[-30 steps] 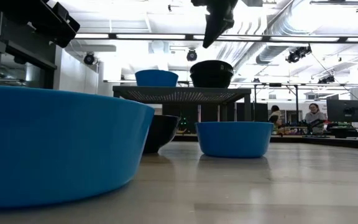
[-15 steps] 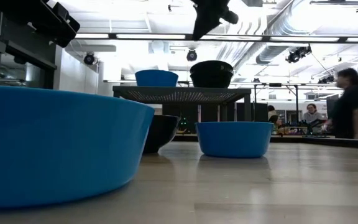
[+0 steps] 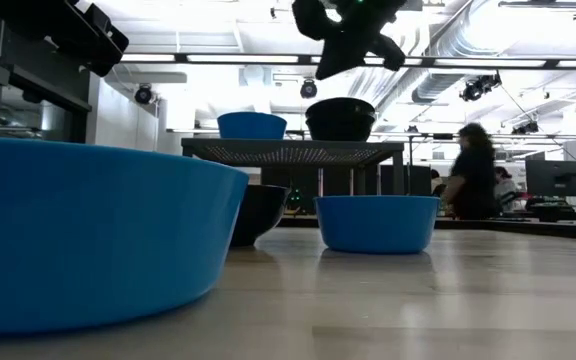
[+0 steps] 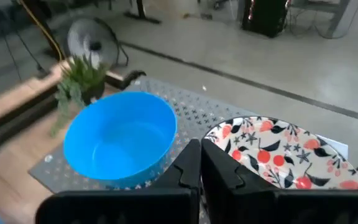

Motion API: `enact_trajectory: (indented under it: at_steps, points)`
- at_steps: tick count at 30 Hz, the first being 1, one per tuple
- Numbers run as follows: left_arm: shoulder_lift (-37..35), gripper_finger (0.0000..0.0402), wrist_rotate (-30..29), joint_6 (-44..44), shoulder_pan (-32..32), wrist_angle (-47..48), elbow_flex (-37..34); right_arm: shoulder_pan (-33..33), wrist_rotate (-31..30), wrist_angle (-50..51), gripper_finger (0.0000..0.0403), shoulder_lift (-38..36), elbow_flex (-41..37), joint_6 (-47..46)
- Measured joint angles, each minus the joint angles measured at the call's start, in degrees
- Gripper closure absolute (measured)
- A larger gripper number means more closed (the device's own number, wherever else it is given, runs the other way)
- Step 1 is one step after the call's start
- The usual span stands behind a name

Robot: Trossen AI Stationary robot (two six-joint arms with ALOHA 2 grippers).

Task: Pick & Place Mini bowls
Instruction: Stack the white patterned bowl on top of the other white patterned bowl on the shelf

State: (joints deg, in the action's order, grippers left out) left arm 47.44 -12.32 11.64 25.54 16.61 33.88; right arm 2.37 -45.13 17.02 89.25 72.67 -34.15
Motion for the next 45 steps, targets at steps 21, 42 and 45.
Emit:
enact_trajectory:
  at_steps: [21,42,45]
  points:
    - [0.0,0.0268,-0.5,0.0,0.0,-0.1,0.0,-0.1,3.6,-31.0,0.0402,-11.7,-24.5,5.2]
    - [0.0,0.0268,-3.7,1.1,0.0,-3.8,0.0,2.4,10.2,-24.2,0.0403,-11.7,-24.5,3.9]
    - [0.0,0.0268,-4.6,1.1,0.0,-4.7,0.1,2.5,11.2,-24.8,0.0403,-11.7,-24.5,4.4]
